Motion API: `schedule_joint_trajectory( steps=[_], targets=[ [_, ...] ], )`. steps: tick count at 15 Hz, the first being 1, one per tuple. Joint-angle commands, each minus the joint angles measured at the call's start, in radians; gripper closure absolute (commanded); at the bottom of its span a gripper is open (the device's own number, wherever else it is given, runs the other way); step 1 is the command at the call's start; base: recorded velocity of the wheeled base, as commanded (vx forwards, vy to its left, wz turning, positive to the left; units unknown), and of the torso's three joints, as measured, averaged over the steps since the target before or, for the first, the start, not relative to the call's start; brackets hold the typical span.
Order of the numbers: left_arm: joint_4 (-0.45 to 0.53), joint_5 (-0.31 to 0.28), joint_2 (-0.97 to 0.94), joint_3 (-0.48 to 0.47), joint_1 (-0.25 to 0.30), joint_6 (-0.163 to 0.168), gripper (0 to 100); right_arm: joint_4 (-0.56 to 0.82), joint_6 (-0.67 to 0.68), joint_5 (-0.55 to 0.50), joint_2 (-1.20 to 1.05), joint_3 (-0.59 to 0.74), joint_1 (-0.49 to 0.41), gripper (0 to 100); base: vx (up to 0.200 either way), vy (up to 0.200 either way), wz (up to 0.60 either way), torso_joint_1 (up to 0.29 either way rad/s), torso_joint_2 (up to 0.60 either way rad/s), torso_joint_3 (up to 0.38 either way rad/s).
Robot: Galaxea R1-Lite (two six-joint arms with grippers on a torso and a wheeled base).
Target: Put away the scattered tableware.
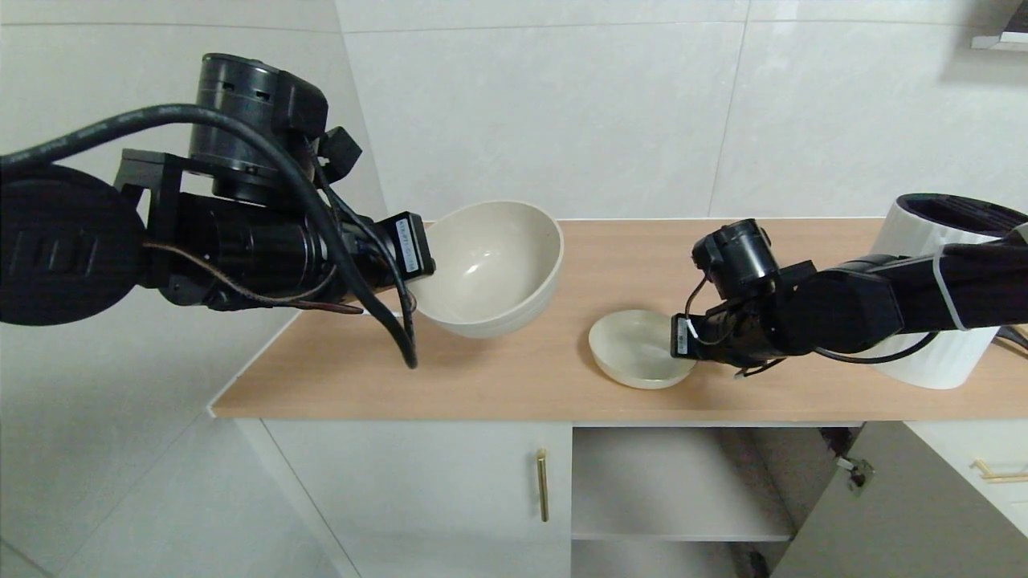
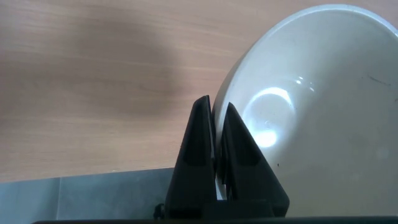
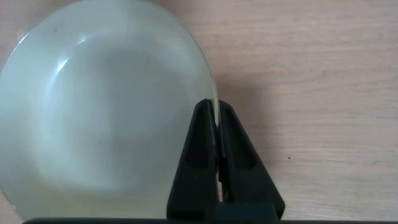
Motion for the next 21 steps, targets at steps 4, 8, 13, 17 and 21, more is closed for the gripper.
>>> schedule_joint_trajectory(
  steps=[4,8,13,17,21],
  targets=[
    [0.0,0.001,-0.02,0.011,-0.011,0.003,100,0.008,-0.006,0.0,-0.05,0.033,0.004,100,0.0,0.0,0.0,0.0,0.0,0.0],
    [-0.002,0.001,-0.05,0.075,-0.029,0.006,100,0.012,-0.045,0.0,-0.202,0.108,0.033,100,0.0,0.0,0.0,0.0,0.0,0.0],
    [-0.003,0.005,-0.095,0.167,-0.077,0.003,100,0.017,-0.056,-0.033,-0.383,0.225,0.111,100,0.0,0.0,0.0,0.0,0.0,0.0],
    [-0.005,0.005,-0.093,0.193,-0.083,0.003,100,-0.001,-0.079,-0.091,-0.387,0.24,0.137,100,0.0,0.0,0.0,0.0,0.0,0.0],
    [-0.005,0.005,-0.086,0.193,-0.088,0.003,100,-0.046,-0.079,-0.143,-0.383,0.235,0.137,100,-0.15,0.0,0.0,0.007,0.0,-0.002]
  ],
)
